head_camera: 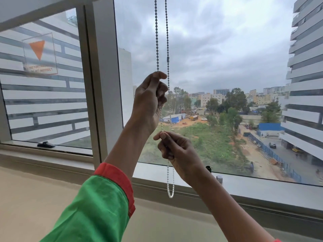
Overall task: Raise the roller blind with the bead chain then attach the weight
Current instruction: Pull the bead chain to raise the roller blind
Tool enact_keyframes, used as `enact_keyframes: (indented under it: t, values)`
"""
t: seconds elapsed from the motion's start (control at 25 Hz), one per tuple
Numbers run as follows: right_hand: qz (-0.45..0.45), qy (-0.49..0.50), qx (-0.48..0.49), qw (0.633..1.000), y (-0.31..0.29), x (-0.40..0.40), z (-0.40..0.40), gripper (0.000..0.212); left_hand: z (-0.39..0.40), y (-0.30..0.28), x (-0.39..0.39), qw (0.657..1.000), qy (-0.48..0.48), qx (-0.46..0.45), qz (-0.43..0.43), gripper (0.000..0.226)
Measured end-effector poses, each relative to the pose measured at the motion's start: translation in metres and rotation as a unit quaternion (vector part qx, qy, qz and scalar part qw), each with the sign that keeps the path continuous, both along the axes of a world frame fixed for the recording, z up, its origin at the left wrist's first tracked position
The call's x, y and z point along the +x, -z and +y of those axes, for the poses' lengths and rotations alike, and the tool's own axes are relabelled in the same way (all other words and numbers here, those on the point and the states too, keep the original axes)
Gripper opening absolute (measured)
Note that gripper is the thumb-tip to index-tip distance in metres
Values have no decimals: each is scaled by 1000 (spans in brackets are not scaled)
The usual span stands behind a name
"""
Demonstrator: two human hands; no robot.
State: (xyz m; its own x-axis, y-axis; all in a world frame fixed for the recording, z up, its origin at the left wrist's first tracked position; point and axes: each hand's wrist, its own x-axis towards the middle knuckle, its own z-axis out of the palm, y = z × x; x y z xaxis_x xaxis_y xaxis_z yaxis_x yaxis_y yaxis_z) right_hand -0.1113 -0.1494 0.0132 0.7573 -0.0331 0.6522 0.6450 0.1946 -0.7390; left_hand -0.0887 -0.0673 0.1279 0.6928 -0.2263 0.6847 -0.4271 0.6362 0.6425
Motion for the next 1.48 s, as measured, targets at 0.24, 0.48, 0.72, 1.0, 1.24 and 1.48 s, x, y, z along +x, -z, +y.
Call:
enact_keyframes:
  t: [0.24,0.48,0.72,1.0,1.24,1.48]
  values:
    - [89,-40,14,995,16,2,0,23,4,28,5,1000,-5,-1,17,28]
    - [122,44,37,991,2,9,-3,41,13,46,-1,1000,20,8,19,28]
    - [65,58,51,995,-44,7,-4,38,11,88,-11,997,48,16,62,21]
    - [-8,20,12,1000,-95,-3,9,28,11,122,-10,995,26,63,72,24]
    - [-68,73,7,995,-72,-5,6,27,7,131,-1,989,-19,144,27,34]
    - [-60,67,2,996,-49,-4,-8,25,9,99,21,987,-53,148,35,28]
